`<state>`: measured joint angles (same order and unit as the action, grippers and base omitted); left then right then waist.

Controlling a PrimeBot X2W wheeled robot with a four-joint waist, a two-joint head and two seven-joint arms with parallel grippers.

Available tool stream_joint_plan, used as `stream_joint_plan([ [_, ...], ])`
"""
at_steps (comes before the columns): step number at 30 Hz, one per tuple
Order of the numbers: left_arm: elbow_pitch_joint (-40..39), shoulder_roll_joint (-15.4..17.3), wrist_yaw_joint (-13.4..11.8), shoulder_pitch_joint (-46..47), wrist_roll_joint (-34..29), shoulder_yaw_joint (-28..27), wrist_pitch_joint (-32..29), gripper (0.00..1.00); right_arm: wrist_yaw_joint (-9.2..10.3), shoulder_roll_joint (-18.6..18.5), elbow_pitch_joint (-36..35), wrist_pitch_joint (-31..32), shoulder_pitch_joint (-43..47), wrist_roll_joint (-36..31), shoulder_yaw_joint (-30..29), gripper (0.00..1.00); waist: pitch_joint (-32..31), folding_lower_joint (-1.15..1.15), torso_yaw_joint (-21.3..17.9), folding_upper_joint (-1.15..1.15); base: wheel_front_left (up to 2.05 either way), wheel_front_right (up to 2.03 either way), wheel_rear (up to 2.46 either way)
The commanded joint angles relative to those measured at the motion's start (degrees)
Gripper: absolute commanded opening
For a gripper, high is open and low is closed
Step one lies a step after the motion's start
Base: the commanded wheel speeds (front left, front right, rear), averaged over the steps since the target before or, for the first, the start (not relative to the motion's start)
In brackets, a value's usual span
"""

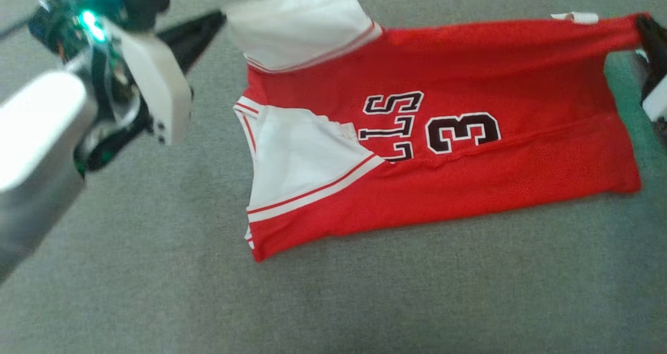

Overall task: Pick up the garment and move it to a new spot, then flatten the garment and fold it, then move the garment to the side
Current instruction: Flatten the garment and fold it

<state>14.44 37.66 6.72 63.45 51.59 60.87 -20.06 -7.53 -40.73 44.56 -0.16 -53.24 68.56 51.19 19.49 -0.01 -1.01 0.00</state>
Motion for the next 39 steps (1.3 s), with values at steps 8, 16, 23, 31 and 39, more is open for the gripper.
stream_joint_plan([
  [8, -14.62, 8.80, -6.87, -8.44, -0.27, -1.07, 2.51, 0.00, 0.04, -4.98, -4.15, -2.40, 7.78, 0.82, 0.02, 0.00, -2.63, 0.01, 1.35, 0.00, 0.00, 0.00, 0.00],
  [16, -24.87, 12.66, -13.94, -17.56, 0.58, -0.49, 5.76, 0.00, 0.04, -5.76, -6.29, -3.88, 13.22, 0.72, -1.18, 0.00, -2.54, 0.01, 1.06, 0.00, 0.00, 0.00, 0.00],
  [23, -28.63, 14.44, -16.63, -21.34, 0.68, 0.14, 7.03, 0.00, 0.04, -6.55, -6.93, -4.08, 16.02, 0.22, -2.31, 0.00, -2.41, 0.01, 1.05, 0.00, 0.00, 0.00, 0.00],
  [31, -34.02, 16.33, -20.25, -24.61, 0.39, 0.69, 7.60, 0.00, 0.04, -7.32, -8.09, -4.10, 19.29, -0.10, -4.42, 0.00, -2.43, 0.01, 1.00, 0.00, 0.00, 0.00, 0.00],
  [39, -36.26, 16.26, -23.20, -27.98, 0.00, 1.74, 9.07, 0.00, 0.04, -7.76, -9.83, -3.83, 22.96, -1.18, -6.69, 0.00, -1.85, 0.01, 1.13, 0.00, 0.00, 0.00, 0.00],
])
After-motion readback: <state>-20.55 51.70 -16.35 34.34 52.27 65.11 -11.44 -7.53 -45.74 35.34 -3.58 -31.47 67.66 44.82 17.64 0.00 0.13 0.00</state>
